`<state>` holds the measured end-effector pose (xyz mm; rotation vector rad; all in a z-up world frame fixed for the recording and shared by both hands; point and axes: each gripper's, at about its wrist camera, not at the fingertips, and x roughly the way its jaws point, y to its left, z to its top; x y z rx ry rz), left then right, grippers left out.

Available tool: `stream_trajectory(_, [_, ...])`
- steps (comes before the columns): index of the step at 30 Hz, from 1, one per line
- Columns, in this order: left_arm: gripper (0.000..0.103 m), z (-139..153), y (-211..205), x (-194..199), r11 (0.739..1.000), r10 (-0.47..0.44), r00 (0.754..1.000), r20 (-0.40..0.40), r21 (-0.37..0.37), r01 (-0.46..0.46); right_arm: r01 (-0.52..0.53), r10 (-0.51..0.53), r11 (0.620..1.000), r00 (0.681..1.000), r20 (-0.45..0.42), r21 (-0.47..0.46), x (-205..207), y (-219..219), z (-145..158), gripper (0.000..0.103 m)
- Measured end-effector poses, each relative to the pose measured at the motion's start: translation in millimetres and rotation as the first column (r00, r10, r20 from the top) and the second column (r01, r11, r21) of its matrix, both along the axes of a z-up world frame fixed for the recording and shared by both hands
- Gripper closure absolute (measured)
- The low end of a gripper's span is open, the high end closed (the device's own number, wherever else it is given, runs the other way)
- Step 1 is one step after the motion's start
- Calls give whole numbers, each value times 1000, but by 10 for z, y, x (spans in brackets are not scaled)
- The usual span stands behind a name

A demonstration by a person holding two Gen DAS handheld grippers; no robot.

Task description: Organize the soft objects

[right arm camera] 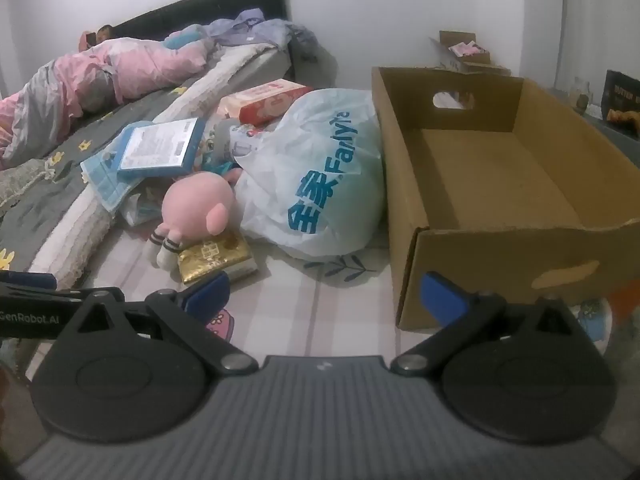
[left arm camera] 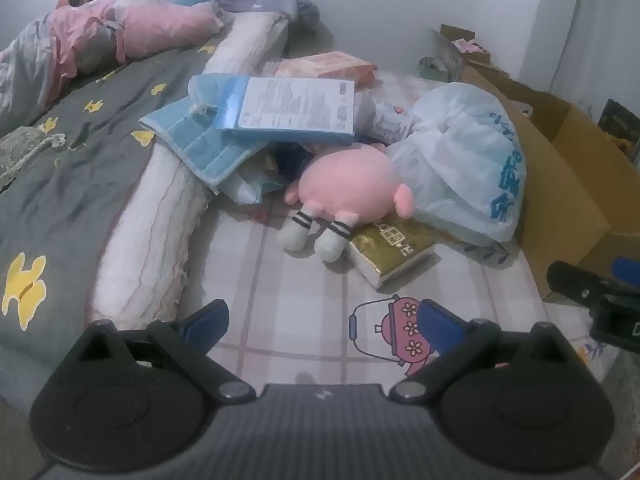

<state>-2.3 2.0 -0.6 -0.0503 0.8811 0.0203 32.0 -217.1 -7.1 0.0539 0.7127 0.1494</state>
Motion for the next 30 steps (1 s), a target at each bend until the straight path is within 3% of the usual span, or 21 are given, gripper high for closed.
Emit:
stream_trajectory(8, [3, -84, 33, 50, 1000, 27, 999, -21, 9, -26, -20, 20, 999, 1000, 13, -34, 18, 99, 17, 1])
stream_trajectory(30, [3, -117, 105, 138, 1000, -9, 999, -33, 14, 9, -5, 3, 998, 1000, -26, -68, 144, 271, 23, 1])
